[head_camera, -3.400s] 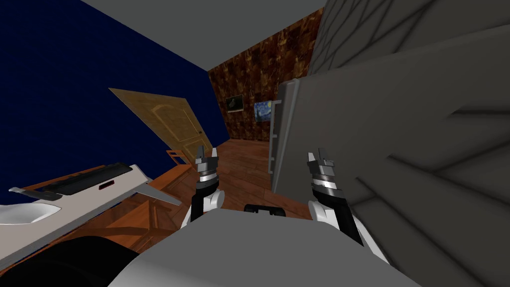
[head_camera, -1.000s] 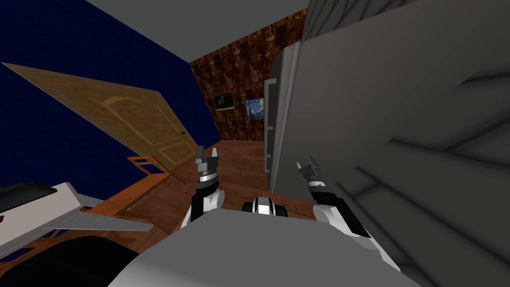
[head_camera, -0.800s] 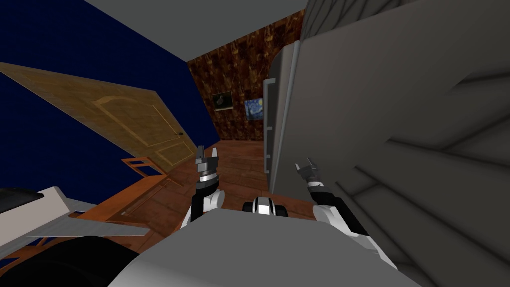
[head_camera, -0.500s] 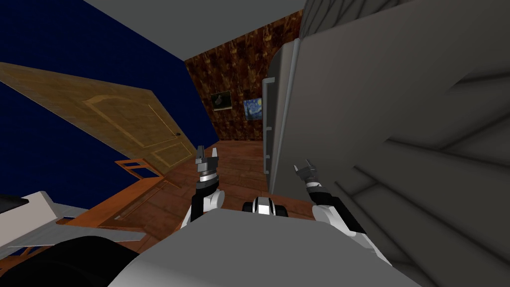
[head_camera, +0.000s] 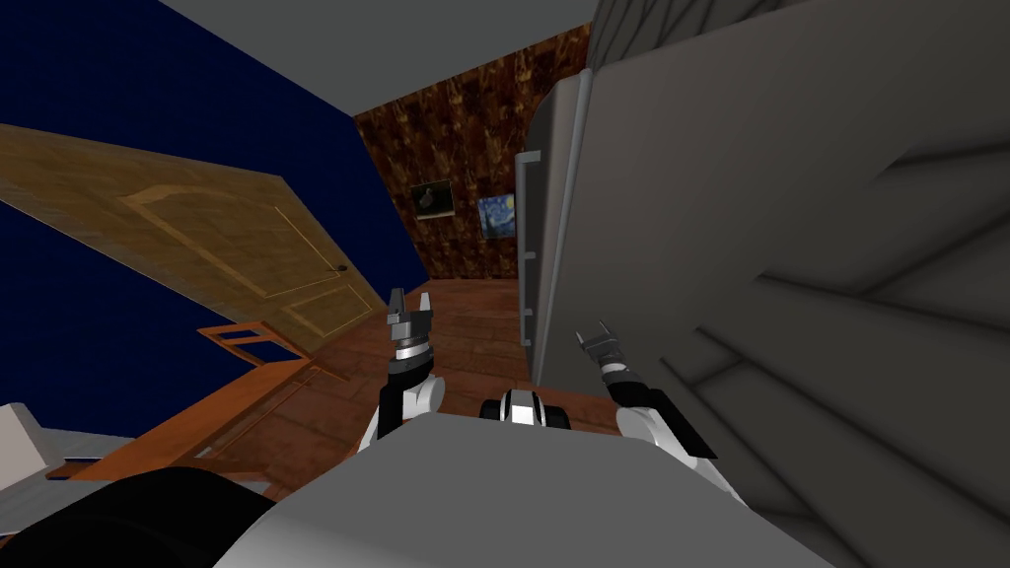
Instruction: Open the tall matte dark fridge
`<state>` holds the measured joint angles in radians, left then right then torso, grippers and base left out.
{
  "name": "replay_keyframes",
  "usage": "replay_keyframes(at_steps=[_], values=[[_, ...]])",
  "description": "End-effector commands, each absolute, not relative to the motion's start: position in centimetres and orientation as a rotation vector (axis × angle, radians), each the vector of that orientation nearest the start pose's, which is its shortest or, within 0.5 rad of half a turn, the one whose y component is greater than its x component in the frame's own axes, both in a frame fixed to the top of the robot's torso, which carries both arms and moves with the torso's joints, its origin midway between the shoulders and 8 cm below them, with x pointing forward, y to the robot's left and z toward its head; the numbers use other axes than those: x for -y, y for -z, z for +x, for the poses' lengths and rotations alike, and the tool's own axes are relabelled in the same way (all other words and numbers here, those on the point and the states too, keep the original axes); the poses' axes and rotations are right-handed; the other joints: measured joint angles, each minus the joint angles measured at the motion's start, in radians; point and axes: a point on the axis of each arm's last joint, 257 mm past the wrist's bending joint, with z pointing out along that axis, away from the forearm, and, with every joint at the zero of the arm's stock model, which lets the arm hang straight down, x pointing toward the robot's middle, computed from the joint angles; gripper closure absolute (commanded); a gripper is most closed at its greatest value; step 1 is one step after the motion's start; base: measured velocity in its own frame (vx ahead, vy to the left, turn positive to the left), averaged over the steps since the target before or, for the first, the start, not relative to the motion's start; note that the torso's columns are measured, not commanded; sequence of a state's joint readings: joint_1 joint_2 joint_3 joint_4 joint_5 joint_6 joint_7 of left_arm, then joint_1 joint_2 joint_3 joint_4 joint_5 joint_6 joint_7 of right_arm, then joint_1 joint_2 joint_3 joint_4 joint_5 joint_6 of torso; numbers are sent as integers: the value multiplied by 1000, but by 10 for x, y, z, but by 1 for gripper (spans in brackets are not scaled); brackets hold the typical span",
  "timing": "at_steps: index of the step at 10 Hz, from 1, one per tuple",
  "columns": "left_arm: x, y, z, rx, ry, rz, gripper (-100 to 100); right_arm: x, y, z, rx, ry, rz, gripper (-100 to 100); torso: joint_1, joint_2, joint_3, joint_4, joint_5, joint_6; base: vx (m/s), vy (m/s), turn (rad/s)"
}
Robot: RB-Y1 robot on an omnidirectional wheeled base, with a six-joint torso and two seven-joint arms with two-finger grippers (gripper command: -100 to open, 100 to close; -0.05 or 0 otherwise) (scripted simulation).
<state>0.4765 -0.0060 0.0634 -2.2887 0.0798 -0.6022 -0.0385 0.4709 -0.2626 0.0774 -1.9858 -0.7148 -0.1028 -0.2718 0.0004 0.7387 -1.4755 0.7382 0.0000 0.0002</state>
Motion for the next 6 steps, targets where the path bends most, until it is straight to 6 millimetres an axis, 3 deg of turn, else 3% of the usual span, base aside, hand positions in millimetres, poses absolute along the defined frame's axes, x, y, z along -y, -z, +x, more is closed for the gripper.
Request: replay_keyframes(at_steps=[1, 2, 3, 4, 6], values=[[-304, -55, 318, -470, 1286, -581, 0, 295, 219, 413, -682, -1766, 1778, -100, -1, -1, 0, 0, 0, 0, 19, 5, 4], [-304, -55, 318, -470, 1286, -581, 0, 288, 238, 413, -677, -1778, 1866, -100, -1, 0, 0, 0, 0, 0, 44, 10, -89], [-304, -55, 318, -470, 1286, -581, 0, 288, 238, 413, -651, -1796, 1887, -100, -1, -2, -1, 0, 0, 0, 43, 13, -70], [-304, -55, 318, -470, 1286, -581, 0, 280, 256, 411, -652, -1800, 1972, -100, 0, -1, -1, 0, 0, 0, 46, 19, -120], [-304, -55, 318, -470, 1286, -581, 0, 280, 256, 411, -606, -1829, 2007, -100, 0, -1, -1, 0, 0, 0, 29, 17, -26]])
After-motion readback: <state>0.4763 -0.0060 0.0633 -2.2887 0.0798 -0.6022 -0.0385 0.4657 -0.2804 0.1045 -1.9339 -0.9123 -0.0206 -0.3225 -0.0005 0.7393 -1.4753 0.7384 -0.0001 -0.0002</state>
